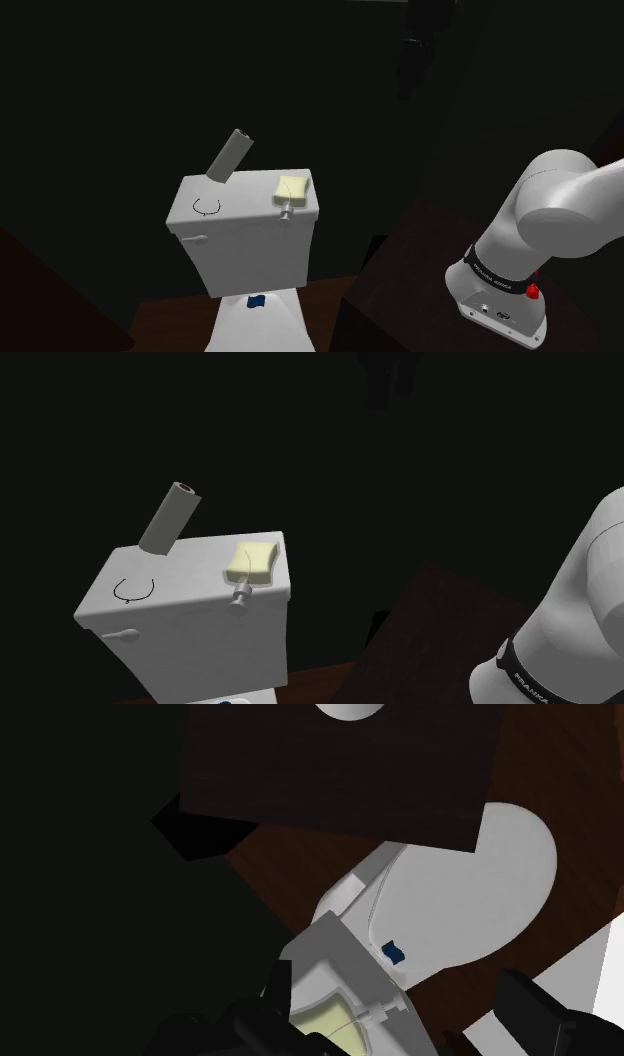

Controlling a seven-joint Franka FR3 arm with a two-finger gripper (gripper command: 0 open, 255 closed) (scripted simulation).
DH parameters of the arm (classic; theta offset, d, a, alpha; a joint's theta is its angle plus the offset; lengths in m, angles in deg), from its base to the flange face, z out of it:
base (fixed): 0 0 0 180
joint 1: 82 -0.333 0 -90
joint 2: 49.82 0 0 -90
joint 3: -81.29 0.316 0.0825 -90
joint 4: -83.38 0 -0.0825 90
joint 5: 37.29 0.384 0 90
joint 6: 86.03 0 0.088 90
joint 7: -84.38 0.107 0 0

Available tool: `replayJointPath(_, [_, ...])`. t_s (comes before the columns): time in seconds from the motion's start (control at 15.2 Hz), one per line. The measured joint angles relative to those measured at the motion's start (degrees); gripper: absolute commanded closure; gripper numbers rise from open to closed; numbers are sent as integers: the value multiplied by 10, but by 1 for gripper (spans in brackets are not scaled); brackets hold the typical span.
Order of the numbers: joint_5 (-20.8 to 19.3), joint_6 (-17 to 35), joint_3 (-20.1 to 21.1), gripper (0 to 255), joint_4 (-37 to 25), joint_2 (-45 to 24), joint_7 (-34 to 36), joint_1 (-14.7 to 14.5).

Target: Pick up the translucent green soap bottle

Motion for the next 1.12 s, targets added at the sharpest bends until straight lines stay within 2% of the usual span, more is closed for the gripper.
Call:
replayJointPath(0.13, [2,10,2,0,9,1,5,1])
replayJointPath(0.26, [11,44,11,0,38,1,23,1])
replayJointPath(0.73, [45,205,49,0,141,-28,93,4])
replayJointPath(1.12, [69,362,85,0,191,-109,151,9])
